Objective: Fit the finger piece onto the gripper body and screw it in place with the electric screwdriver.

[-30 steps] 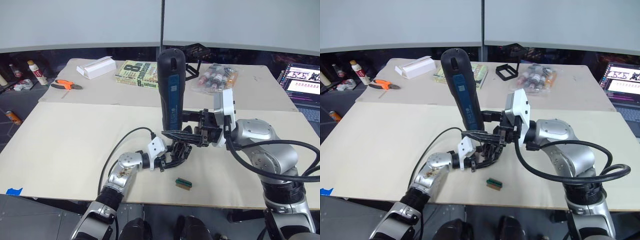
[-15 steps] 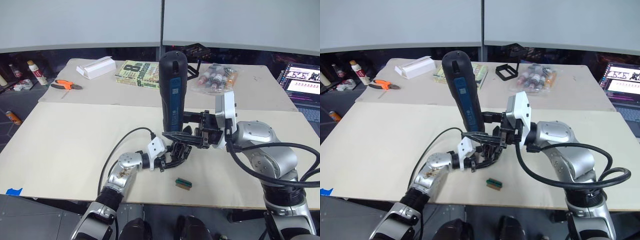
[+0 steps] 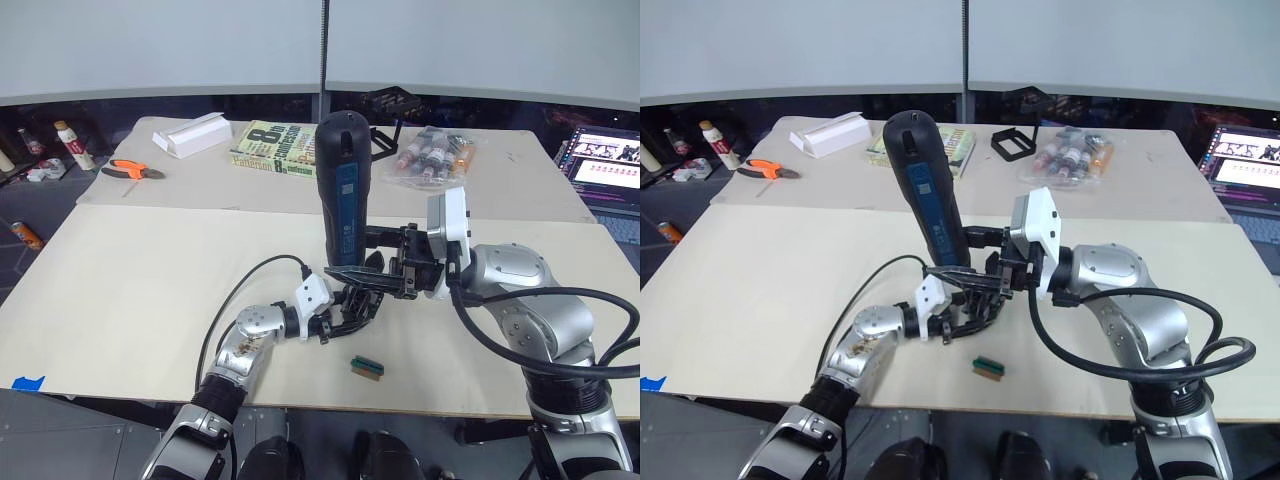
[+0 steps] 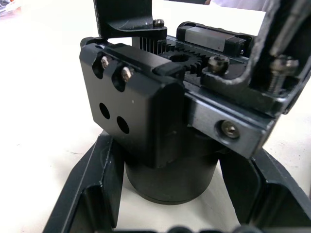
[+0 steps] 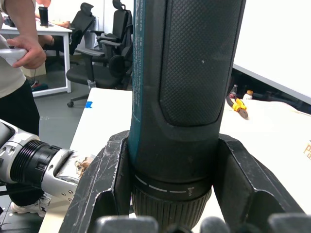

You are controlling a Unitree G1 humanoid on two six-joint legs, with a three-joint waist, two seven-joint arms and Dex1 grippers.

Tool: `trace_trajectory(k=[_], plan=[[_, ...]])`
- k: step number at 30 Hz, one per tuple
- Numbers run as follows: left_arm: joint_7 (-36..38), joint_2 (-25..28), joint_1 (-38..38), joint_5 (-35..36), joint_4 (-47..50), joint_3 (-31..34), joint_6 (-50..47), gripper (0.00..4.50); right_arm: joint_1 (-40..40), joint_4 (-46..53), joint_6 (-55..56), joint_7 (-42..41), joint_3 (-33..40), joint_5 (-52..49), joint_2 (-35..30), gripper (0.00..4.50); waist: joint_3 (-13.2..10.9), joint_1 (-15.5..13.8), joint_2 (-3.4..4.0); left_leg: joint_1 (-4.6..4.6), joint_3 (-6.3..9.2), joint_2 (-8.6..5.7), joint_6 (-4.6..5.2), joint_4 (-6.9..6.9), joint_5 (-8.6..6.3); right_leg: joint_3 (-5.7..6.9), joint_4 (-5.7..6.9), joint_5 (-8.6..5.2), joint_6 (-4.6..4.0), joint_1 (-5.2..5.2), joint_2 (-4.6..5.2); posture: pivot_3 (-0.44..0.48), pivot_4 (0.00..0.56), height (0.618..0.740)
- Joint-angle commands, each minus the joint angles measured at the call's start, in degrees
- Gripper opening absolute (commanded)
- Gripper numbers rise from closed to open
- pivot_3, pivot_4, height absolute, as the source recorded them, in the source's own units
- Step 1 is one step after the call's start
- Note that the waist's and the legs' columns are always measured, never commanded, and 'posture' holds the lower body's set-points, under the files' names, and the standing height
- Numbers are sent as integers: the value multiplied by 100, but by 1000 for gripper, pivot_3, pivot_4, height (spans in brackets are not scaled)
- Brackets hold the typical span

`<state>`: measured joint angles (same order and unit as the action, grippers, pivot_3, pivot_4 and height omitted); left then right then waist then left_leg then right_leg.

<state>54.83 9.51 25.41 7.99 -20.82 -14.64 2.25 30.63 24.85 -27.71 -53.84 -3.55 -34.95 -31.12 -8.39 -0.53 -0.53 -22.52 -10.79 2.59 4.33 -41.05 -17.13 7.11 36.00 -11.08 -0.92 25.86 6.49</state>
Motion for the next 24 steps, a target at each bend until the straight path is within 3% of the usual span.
trace_trajectory(k=[1, 24], plan=[[57, -42, -72, 48, 155, -82, -59, 2304, 69, 203, 170, -10, 137, -86, 11, 1931, 0, 0, 0, 0, 0, 0, 0, 0, 0, 0, 0, 0, 0, 0, 0, 0, 150, 740], [77, -39, -67, 64, 138, -80, -77, 2304, -682, 7, 179, 323, 135, 12, 120, 1931, 1, -1, 1, 9, 0, 0, 0, 1, 0, -2, 0, -1, 1, -8, 0, 0, 150, 740]])
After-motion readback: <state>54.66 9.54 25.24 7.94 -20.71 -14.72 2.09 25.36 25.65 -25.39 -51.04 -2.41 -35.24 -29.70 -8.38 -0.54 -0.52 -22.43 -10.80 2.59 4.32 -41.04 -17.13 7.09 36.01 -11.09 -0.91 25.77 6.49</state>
